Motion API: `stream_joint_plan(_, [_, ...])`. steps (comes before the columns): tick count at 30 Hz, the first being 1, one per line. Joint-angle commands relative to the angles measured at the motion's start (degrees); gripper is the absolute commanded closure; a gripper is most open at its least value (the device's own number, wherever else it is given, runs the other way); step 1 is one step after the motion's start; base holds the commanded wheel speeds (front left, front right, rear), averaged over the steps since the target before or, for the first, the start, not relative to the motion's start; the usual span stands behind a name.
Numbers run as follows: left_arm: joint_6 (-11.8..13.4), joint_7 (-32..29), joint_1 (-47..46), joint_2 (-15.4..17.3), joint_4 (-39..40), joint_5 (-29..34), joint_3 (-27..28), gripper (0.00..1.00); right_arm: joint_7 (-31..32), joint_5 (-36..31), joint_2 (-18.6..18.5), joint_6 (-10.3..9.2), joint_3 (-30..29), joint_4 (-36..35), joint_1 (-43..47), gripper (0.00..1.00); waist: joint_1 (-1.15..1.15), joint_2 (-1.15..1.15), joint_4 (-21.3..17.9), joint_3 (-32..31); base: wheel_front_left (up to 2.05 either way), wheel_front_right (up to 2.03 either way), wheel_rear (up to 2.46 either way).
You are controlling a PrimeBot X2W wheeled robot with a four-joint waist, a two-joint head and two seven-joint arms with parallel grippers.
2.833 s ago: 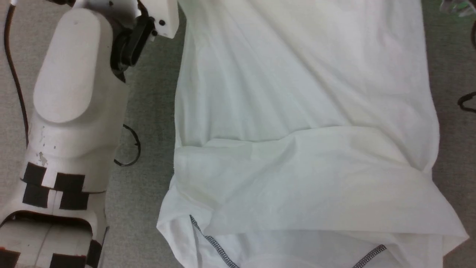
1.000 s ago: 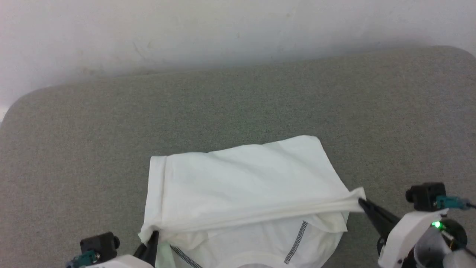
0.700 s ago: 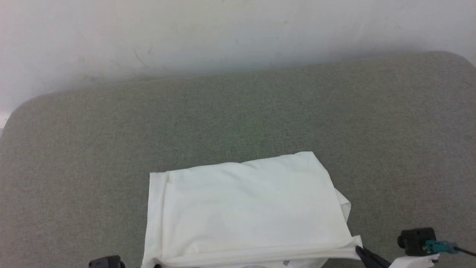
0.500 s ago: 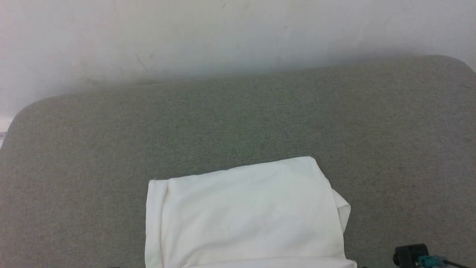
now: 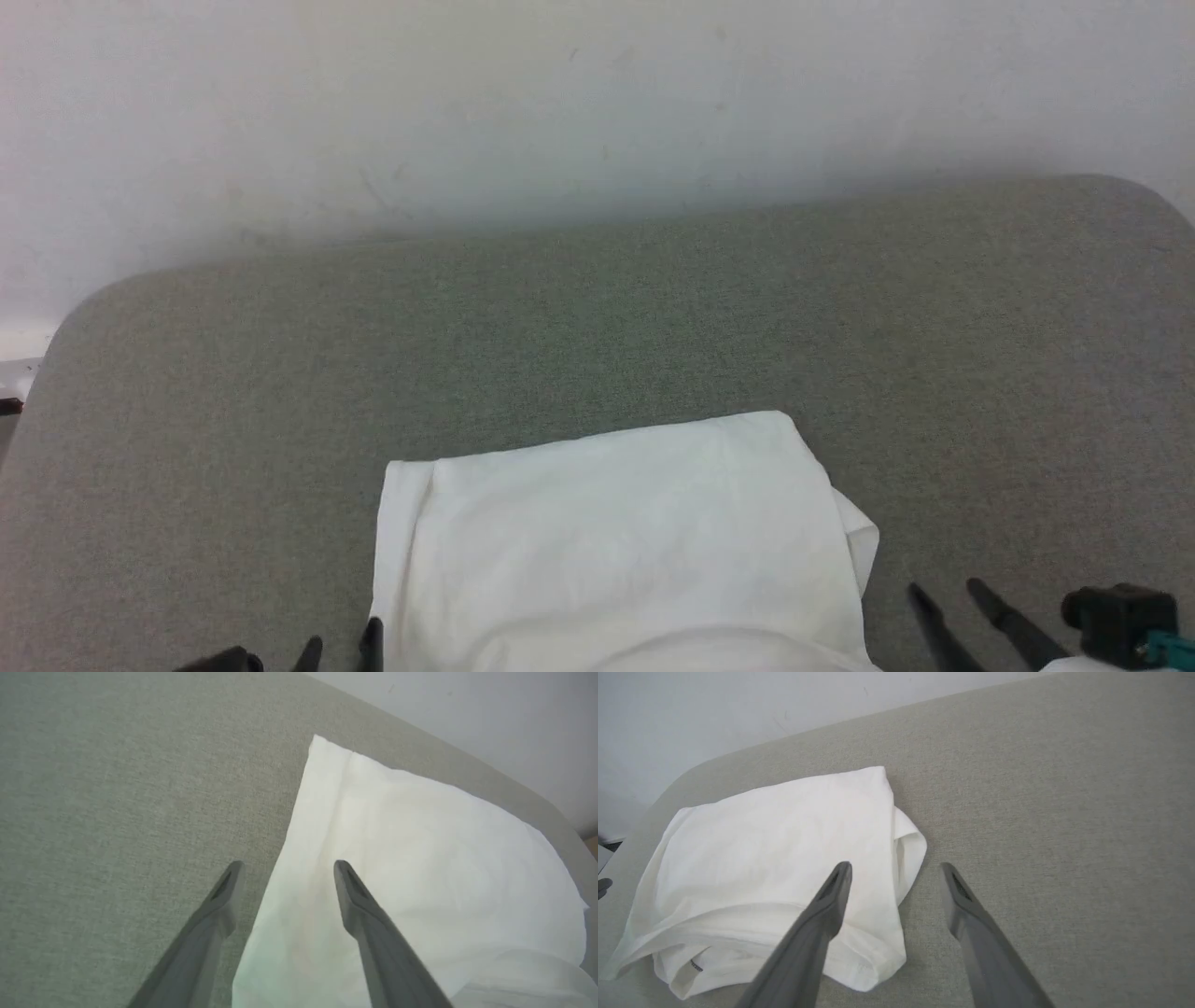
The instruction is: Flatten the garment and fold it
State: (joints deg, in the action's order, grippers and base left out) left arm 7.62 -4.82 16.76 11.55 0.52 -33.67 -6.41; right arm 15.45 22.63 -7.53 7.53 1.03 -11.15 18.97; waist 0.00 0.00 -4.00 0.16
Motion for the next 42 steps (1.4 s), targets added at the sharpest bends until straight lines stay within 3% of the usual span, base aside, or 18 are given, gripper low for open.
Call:
stream_joint_plan(1, [0.1, 1.1, -1.2, 0.1, 0.3, 0.4, 0.6, 0.00, 0.1, 0.1, -0.6, -0.04, -0.7, -0.4, -0.7, 0.00, 0.00, 0.00, -0.1, -0.3, 0.00, 0.00, 0.00])
stream_joint_plan(7, [-0.6, 9.6, -5.0, -0.2, 1.3, 3.5, 1.1, 0.00, 4.4, 1.4, -2.5, -0.04, -5.9, 1.1, -5.9, 0.00, 0.00, 0.00, 1.2, -0.4, 0.00, 0.00, 0.00])
stream_joint_plan(13, [-1.8, 18.4, -8.4, -1.0, 0.2, 8.0, 0.6, 0.00, 12.9, 4.3, -4.8, -0.04, -5.8, 8.1, -10.1, 0.00, 0.00, 0.00, 4.2, 0.5, 0.00, 0.00, 0.00])
stream_joint_plan(19, [-2.4, 19.7, -10.1, -2.5, -0.4, 12.2, 0.7, 0.00, 16.8, 7.1, -6.1, -0.04, -2.9, 15.5, -15.8, 0.00, 0.00, 0.00, 7.2, 1.9, 0.00, 0.00, 0.00])
stream_joint_plan(31, [-5.0, 19.8, -11.4, -5.1, 3.5, 18.2, 1.5, 0.00, 17.9, 10.6, -5.7, -0.04, 2.9, 31.3, -24.6, 0.00, 0.00, 0.00, 11.4, 3.9, 0.00, 0.00, 0.00])
stream_joint_plan(38, [-5.8, 19.8, -11.2, -5.9, 2.6, 19.5, 2.1, 0.00, 25.4, 13.5, -4.0, -0.04, 8.8, 39.6, -25.2, 0.00, 0.00, 0.00, 11.5, 3.7, 0.00, 0.00, 0.00])
stream_joint_plan(39, [-5.8, 19.8, -11.2, -5.9, 2.4, 19.6, 2.2, 0.00, 26.1, 13.6, -3.9, -0.04, 9.5, 40.2, -25.5, 0.40, 0.00, 0.00, 11.4, 3.7, 0.00, 0.00, 0.00])
stream_joint_plan(41, [-5.8, 19.8, -11.2, -6.0, 1.9, 19.9, 2.4, 0.00, 26.7, 14.3, -3.6, -0.04, 10.0, 40.9, -26.2, 1.00, 0.00, 0.00, 11.3, 3.5, 0.00, 0.00, 0.00])
stream_joint_plan(42, [-5.8, 19.8, -11.2, -6.0, 1.7, 20.0, 2.5, 0.00, 26.9, 14.2, -3.8, -0.04, 10.3, 41.3, -26.5, 1.00, 0.00, 0.00, 11.2, 3.2, 0.00, 0.00, 0.00])
